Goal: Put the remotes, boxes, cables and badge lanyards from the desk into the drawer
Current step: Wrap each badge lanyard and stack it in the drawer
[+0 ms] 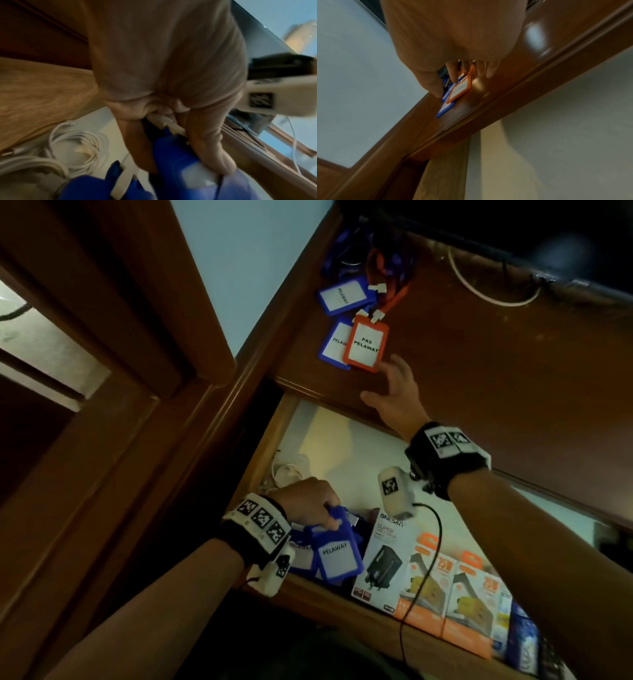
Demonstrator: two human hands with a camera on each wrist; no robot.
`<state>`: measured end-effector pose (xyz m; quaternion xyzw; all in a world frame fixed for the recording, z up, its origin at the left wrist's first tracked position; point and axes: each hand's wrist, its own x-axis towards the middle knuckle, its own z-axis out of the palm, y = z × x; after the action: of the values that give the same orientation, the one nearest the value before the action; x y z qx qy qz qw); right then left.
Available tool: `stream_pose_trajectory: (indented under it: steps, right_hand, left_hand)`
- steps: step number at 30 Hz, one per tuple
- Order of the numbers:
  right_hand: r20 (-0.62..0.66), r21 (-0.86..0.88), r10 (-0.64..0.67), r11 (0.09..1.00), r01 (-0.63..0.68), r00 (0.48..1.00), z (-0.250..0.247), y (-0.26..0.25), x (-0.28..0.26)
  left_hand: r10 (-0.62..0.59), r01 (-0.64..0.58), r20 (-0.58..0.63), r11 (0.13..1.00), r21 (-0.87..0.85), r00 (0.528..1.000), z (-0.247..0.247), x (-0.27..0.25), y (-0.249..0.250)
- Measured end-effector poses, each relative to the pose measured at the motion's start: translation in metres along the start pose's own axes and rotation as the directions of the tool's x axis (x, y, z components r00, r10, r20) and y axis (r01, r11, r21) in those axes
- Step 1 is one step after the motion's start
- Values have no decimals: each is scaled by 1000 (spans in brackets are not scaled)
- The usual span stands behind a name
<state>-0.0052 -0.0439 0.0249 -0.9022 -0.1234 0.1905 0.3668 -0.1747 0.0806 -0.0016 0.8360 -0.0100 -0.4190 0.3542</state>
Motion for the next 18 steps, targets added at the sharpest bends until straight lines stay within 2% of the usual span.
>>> stream_pose_trajectory:
  steps: [3, 5, 9, 14, 18]
  right_hand:
    - [37, -283, -75, 955, 83, 996, 14, -13, 10]
    - [88, -383, -116, 913, 141, 989, 23, -17, 17]
    - [101, -423, -88, 898, 123, 991, 29, -11, 22]
    - [-1, -396, -123, 911, 112, 992, 26, 15, -3]
    - [-98, -456, -116, 888, 59, 988, 18, 37, -28]
  left_hand:
    - [7, -8, 6, 985, 170, 1000, 4, 4, 7]
    - [14, -7, -25, 966, 258, 1000, 9, 10, 9]
    - [31, -23, -16, 929, 368, 999, 19, 19, 17]
    - [84, -105, 65, 865, 490, 994, 33, 23, 37]
    - [134, -147, 62, 848, 510, 989, 45, 26, 43]
